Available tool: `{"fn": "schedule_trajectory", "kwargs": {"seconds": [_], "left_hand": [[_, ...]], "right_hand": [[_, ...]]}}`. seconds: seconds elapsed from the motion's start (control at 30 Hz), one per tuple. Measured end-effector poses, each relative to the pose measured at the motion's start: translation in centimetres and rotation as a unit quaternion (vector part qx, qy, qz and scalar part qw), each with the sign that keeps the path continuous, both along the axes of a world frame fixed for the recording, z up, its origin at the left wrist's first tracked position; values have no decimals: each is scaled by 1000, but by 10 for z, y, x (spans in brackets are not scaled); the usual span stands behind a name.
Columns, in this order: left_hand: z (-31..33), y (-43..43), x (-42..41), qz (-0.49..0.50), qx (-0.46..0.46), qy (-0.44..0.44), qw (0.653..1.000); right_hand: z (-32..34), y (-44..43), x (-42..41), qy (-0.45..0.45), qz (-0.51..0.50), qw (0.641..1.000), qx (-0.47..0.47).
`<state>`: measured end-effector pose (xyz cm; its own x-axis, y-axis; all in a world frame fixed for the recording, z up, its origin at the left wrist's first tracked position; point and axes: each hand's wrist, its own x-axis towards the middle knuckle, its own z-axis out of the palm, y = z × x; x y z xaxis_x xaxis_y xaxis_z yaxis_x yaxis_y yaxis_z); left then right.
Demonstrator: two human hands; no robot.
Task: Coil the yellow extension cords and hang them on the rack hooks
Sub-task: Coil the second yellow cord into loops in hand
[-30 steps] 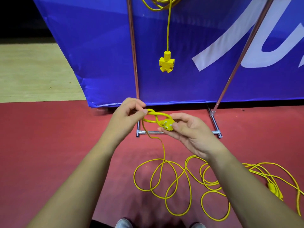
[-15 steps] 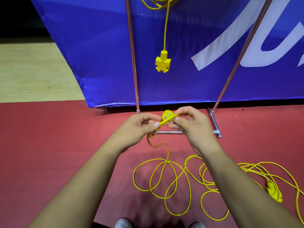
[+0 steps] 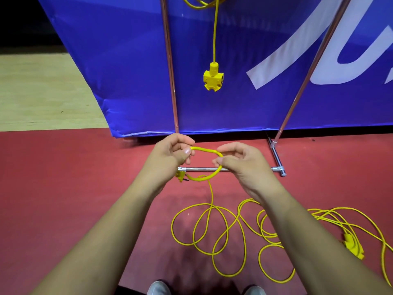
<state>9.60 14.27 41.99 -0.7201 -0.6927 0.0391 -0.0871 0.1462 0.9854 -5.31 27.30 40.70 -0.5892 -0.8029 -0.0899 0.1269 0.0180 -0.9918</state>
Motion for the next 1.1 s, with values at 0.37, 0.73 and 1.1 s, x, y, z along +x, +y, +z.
{"fn": "schedule_trajectory", "kwargs": {"seconds": [0.37,0.73,1.1], "left_hand": [[-5,-20,12,-95,-295,-236,921],[-6,-22,24,-231,-79,-211,947],[-2,-22,48,-111,6,-201,973]], "right_hand": [[-7,4,-16,316,42,939,130],[-13,2,-34,346,-12,933,94],[-10,12,-42,251,-28,966,50]]}}
